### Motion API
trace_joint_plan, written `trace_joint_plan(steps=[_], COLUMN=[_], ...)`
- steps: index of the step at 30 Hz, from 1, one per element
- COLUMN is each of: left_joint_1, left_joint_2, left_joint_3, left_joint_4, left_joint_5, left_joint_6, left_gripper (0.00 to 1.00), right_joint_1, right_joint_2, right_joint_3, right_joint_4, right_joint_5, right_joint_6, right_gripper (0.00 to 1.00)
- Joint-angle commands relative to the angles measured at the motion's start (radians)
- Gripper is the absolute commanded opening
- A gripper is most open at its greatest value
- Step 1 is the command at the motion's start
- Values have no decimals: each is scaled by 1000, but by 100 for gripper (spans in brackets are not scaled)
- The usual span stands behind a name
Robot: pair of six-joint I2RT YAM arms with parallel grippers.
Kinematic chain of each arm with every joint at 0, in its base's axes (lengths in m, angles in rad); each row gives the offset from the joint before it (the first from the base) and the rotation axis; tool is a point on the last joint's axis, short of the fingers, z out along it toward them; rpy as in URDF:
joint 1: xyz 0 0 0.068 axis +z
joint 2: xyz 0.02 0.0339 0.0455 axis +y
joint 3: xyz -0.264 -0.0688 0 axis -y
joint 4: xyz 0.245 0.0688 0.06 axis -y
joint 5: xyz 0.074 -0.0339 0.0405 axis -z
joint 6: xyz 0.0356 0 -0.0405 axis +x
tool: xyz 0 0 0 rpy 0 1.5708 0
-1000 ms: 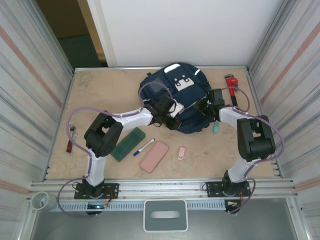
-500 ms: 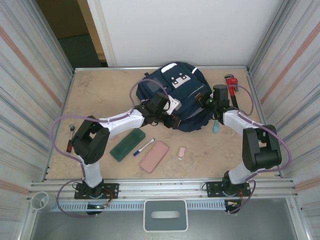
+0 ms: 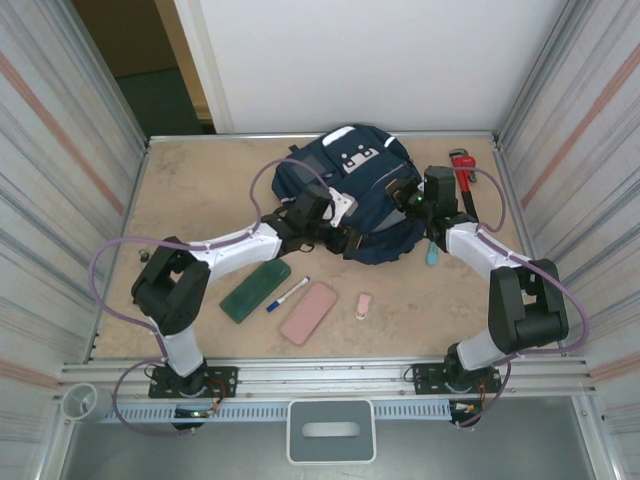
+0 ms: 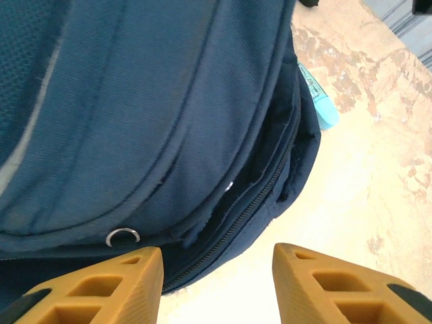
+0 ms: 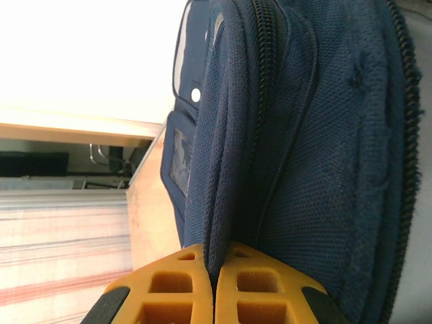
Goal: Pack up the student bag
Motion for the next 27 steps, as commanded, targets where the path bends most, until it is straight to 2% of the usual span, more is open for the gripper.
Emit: trace_joint_plan(steps=[1, 4, 8, 21, 27], left_joint_1=[-24, -27, -34, -28, -23], left_joint_2=[12, 46, 66, 89, 109], left_joint_3=[7, 15, 17, 41, 59], left_joint_4=[-11, 18, 50, 66, 92], left_joint_5=[-20, 32, 16, -130, -181], left_joint_6=[-29, -89, -139, -148, -164], left_gripper=[43, 40, 40, 50, 60], right_joint_1=[16, 18, 25, 58, 61], right_joint_2=[-39, -34, -42, -80, -77], right_joint_3=[52, 55, 66, 101, 100], right_joint_4=[70, 79, 100, 100, 97], right_joint_5=[-16, -18, -24, -31, -35], right_joint_6=[21, 33, 84, 111, 109], right_gripper=[0, 0, 0, 0, 0])
